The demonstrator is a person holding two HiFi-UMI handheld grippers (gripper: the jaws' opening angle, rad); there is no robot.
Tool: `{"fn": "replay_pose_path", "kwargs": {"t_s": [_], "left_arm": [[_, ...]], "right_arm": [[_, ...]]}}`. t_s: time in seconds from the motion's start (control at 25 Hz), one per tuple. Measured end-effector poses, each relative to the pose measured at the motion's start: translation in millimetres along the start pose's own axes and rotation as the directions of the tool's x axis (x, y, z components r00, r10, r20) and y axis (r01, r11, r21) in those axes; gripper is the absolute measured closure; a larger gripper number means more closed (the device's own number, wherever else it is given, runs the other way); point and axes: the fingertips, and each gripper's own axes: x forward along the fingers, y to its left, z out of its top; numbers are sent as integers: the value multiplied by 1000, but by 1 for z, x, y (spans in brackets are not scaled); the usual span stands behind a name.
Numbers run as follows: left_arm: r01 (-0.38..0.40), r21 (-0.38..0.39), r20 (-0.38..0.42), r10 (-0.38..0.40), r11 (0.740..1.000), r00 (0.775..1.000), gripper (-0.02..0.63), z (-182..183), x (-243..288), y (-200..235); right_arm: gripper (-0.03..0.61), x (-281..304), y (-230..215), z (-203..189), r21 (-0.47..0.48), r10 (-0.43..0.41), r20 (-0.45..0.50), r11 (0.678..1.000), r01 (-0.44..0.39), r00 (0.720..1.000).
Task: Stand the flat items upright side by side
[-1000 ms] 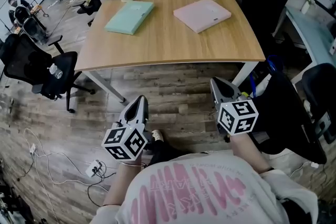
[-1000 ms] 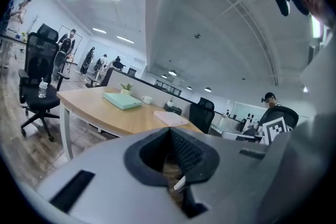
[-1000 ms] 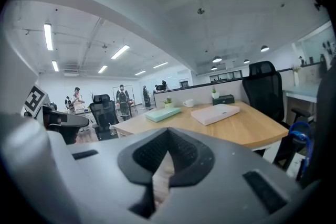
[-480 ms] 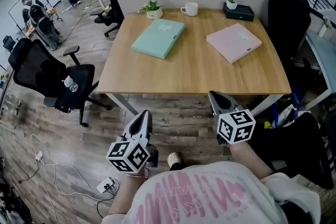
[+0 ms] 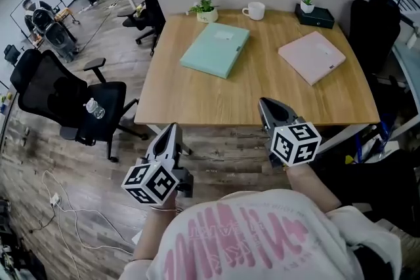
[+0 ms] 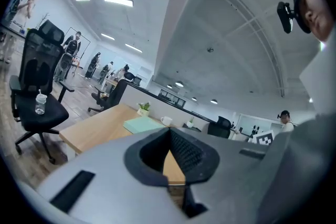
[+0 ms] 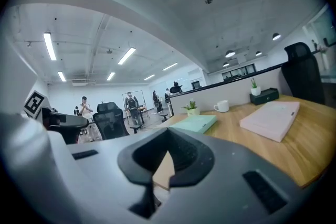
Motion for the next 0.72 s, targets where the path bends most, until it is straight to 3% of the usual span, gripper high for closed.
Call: {"fn": "replay_pose_path", "kwargs": {"t_s": [0.36,0.72], "left_arm": [[3,-24,-44,-4,1000,999,612,-2,19,29],[-55,-28,-104,52,998,993,612,-14,72,69]], "right_arm": [[581,28,-7,-33,95,-42,-85,994,50,995],[581,82,-41,-50,87,-61,-175,993,77,983]]}}
